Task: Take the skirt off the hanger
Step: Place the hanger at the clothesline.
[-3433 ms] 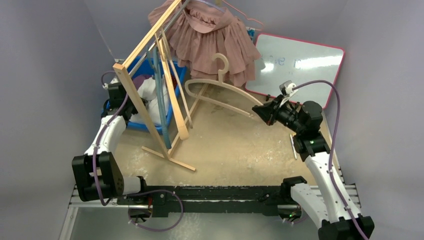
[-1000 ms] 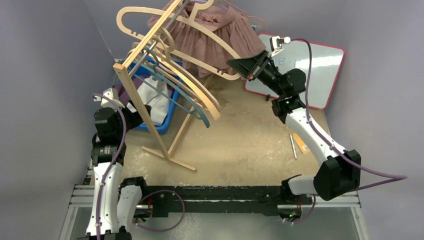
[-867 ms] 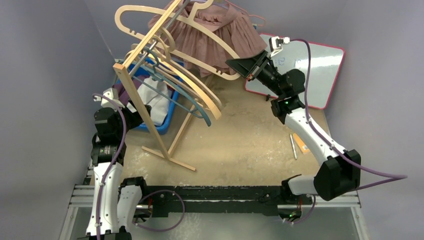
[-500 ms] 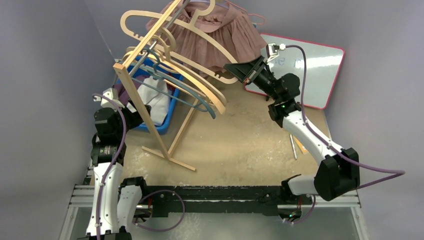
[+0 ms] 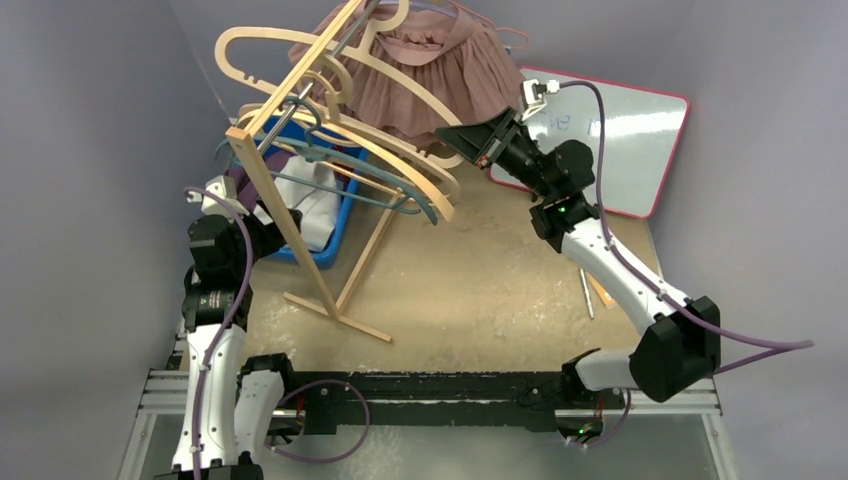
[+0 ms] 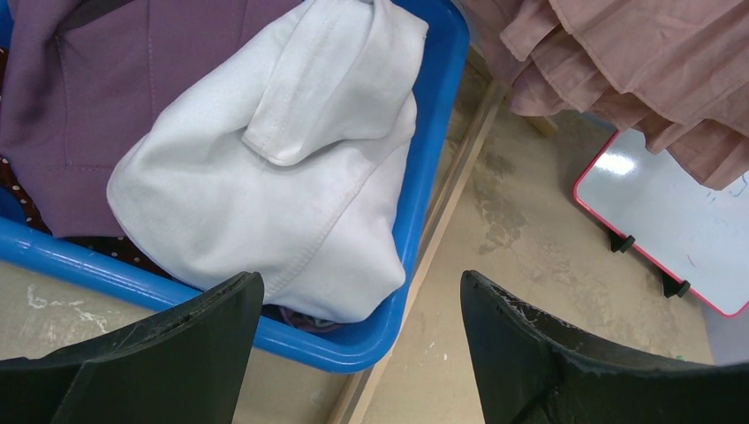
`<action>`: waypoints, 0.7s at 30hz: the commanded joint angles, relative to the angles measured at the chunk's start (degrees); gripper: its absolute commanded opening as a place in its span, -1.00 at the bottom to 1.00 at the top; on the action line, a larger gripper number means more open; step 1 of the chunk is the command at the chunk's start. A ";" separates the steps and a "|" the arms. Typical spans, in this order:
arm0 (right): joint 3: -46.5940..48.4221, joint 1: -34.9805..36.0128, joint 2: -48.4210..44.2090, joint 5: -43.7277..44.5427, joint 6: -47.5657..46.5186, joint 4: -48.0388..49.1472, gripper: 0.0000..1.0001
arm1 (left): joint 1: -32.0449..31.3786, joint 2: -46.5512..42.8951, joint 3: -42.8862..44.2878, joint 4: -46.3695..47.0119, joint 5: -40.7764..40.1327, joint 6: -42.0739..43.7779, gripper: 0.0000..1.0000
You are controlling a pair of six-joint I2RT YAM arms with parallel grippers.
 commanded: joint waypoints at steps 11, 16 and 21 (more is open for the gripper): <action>2.36 2.43 -0.29 -12.70 -22.57 0.62 -1.00 | 0.49 -0.04 -0.09 3.54 0.32 0.65 0.64; 1.40 2.43 -2.50 -14.64 -32.22 -2.07 -1.00 | 0.47 -0.31 -0.12 3.41 0.46 0.55 0.63; 1.12 2.43 -4.70 -15.35 -39.16 -6.80 -0.81 | 0.44 -0.30 -0.05 3.25 0.25 0.60 0.63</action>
